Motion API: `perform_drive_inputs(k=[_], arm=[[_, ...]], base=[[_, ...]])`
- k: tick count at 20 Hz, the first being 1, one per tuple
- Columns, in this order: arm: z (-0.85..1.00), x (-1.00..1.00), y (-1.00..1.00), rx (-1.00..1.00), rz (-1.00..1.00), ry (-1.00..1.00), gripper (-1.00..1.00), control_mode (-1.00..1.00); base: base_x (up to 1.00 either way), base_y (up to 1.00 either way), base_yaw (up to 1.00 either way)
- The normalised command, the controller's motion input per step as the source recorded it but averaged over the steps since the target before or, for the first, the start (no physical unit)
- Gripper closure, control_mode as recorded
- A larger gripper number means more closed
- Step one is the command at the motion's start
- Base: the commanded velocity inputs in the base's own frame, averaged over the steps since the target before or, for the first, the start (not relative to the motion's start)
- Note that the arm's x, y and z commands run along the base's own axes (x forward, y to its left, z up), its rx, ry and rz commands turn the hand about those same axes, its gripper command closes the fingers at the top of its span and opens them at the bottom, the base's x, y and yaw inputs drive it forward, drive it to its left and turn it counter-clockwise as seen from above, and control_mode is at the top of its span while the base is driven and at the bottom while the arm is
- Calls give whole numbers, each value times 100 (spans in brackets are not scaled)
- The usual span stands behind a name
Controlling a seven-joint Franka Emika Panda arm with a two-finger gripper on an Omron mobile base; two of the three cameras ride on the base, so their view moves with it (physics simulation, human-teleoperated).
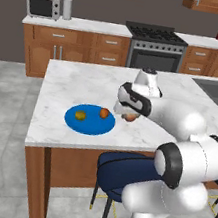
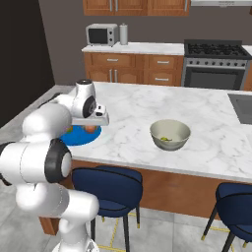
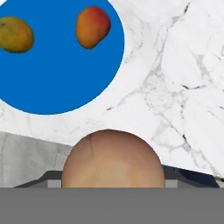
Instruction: Take the fruits from the plate on the dining counter and place two fruits in each bowl.
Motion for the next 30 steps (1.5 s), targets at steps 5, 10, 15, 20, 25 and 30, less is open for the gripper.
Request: perform_drive_inputs(k=[5, 10, 15, 20, 25, 30], arm=[[51, -15, -100, -5, -14, 1, 100, -100], [47, 0, -99, -3, -16, 1, 100, -100], [15, 0, -91, 0, -13, 1, 100, -100], [1, 10, -64, 0, -8, 0, 100, -100], [0, 24, -49, 0, -6, -2, 100, -100], [-15, 42, -53, 0, -6, -7, 100, -100]], base=[[0, 0, 0], [0, 0, 0], [0, 0, 0], [0, 0, 0], [0, 0, 0], [0, 0, 0]])
